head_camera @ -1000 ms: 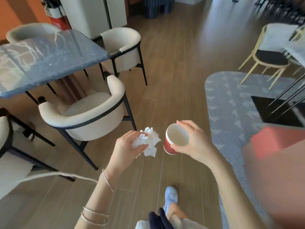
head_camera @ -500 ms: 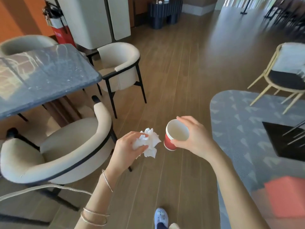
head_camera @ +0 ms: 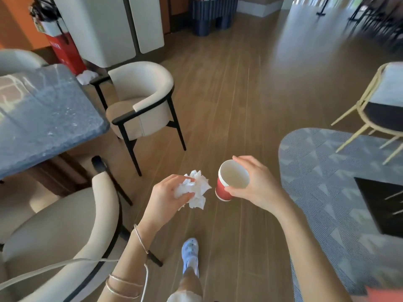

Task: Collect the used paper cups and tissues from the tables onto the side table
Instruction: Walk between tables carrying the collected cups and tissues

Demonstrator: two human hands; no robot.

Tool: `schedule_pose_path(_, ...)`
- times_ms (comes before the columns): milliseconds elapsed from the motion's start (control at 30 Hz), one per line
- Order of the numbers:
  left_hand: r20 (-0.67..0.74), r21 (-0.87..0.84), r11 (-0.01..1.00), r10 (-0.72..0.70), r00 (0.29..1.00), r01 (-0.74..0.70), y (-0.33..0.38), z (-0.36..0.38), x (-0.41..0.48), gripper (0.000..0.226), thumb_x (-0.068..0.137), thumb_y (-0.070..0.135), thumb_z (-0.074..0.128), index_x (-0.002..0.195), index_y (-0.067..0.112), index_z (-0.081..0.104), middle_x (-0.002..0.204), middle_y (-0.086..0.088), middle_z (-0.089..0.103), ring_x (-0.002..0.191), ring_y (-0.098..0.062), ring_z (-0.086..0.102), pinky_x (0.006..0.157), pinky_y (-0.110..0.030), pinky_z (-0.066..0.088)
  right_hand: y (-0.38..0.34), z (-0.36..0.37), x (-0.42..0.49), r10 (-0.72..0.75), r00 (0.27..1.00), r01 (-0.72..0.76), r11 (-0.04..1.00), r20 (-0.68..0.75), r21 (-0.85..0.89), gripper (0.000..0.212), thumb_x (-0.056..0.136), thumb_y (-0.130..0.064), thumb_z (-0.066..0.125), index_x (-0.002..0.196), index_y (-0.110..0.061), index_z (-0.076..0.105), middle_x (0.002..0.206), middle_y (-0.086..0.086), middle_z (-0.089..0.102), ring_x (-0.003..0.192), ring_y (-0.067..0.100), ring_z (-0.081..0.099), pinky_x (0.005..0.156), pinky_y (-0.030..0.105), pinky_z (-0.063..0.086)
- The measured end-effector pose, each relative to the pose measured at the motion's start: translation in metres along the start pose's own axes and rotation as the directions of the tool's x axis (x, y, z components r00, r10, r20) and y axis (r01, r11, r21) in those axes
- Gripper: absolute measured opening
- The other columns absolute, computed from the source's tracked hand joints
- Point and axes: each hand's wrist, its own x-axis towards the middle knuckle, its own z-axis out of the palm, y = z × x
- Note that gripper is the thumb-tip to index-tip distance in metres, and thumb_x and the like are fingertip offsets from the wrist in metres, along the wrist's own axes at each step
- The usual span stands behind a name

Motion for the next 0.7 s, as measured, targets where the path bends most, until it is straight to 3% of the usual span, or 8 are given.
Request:
schedule_pose_path(167, -0.005, -0.006, 0.999, 0.036, 0.999, -0.036, -0.013, -0.005, 0.132, 0.025, 0.072, 0.014, 0.077, 0.093, 0.023, 0.068, 0.091, 0.013, 0.061, 0.074, -0.007, 0.058, 0.064, -0.016, 0.047, 0.009, -0.026, 0.12, 0.021, 0.999, -0.021, 1.0, -0.038, -0.008, 0.079, 0.068, -0.041, 0.074, 0.137, -0.025, 0.039, 0.134, -0.019, 0.037, 0.107, -0.003, 0.039, 0.086, 0.019, 0.032)
schedule_pose_path(333, 0.0, -0.01, 0.994, 0.105, 0.994, -0.105, -0.022, -0.006, 0.246, 0.025, 0.07, 0.012, 0.078, 0.09, 0.022, 0.069, 0.087, 0.013, 0.061, 0.07, -0.003, 0.058, 0.06, -0.008, 0.043, 0.021, -0.042, 0.219, 0.008, 0.997, -0.008, 1.0, -0.08, -0.005, 0.079, 0.067, -0.041, 0.074, 0.136, -0.025, 0.04, 0.133, -0.019, 0.039, 0.102, -0.008, 0.035, 0.084, 0.017, 0.031)
schedule_pose_path(467, 0.021, -0.022, 0.995, 0.096, 0.995, -0.095, -0.039, 0.005, 0.311, 0.025, 0.071, 0.011, 0.077, 0.092, 0.02, 0.069, 0.09, 0.011, 0.062, 0.074, 0.002, 0.058, 0.06, -0.006, 0.042, 0.043, -0.048, 0.284, 0.019, 0.998, -0.019, 1.0, -0.067, 0.009, 0.08, 0.066, -0.042, 0.073, 0.136, -0.023, 0.041, 0.133, -0.019, 0.039, 0.111, -0.001, 0.041, 0.086, 0.018, 0.032)
schedule_pose_path(700, 0.017, 0.003, 0.998, 0.062, 0.998, -0.062, -0.069, 0.043, 0.449, 0.026, 0.071, 0.012, 0.077, 0.094, 0.02, 0.07, 0.09, 0.013, 0.061, 0.079, 0.008, 0.056, 0.064, -0.004, 0.04, 0.107, -0.068, 0.423, 0.008, 0.999, -0.008, 1.0, -0.042, 0.002, 0.079, 0.068, -0.044, 0.072, 0.137, -0.026, 0.038, 0.132, -0.022, 0.036, 0.105, -0.008, 0.033, 0.084, 0.019, 0.03)
